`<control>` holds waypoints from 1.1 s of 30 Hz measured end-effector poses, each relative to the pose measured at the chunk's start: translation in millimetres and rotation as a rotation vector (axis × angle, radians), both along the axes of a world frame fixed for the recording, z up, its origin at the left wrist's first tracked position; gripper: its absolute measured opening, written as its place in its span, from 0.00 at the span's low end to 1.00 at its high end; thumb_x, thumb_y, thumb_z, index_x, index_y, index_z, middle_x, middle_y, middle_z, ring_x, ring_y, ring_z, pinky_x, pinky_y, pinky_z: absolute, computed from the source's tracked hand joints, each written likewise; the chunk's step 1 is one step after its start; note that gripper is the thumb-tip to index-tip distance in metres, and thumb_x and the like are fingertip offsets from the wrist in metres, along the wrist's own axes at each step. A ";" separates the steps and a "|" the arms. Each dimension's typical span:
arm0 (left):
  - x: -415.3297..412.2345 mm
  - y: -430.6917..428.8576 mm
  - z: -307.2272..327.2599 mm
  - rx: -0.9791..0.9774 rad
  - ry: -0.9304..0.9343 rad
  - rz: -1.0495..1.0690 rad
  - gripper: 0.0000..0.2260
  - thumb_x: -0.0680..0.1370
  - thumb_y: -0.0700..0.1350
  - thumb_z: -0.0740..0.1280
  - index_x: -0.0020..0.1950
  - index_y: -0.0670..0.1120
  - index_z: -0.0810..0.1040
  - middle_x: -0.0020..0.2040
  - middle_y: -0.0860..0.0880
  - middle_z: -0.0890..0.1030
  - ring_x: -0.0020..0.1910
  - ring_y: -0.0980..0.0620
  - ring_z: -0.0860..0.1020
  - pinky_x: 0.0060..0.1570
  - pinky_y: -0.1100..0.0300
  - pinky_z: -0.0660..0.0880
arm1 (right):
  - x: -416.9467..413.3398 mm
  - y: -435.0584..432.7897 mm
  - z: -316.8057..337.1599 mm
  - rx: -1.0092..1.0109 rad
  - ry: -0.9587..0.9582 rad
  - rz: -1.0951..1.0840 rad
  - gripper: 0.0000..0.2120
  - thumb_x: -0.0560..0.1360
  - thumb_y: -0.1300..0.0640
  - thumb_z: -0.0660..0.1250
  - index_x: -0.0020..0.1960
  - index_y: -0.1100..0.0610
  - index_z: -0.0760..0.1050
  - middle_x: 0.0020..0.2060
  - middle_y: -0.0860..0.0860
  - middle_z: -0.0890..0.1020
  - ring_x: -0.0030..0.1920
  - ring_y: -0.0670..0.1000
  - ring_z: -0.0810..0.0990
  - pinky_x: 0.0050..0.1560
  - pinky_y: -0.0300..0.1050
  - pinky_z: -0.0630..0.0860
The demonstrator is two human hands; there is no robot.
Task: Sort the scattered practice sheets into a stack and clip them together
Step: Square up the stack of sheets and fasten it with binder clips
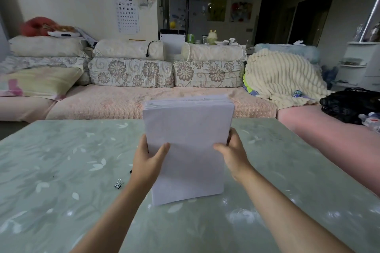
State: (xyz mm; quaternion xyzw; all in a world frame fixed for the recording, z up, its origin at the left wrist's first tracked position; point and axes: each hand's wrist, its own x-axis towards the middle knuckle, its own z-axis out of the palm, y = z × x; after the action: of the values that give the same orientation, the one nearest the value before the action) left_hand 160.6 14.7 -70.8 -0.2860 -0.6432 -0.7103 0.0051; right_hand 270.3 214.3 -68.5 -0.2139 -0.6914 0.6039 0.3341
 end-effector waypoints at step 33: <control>15.3 -9.9 62.0 -0.555 0.949 0.147 0.13 0.74 0.48 0.69 0.55 0.50 0.70 0.47 0.51 0.79 0.41 0.45 0.77 0.33 0.58 0.64 | 42.0 -7.9 79.2 0.719 -0.171 0.002 0.12 0.72 0.63 0.70 0.41 0.51 0.68 0.36 0.47 0.78 0.40 0.51 0.77 0.41 0.46 0.70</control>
State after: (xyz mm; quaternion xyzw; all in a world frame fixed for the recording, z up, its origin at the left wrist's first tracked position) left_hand 175.9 4.8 -8.8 -0.5196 -0.7515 -0.3054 0.2682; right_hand 312.3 206.4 10.7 -0.1319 -0.8849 0.3028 0.3285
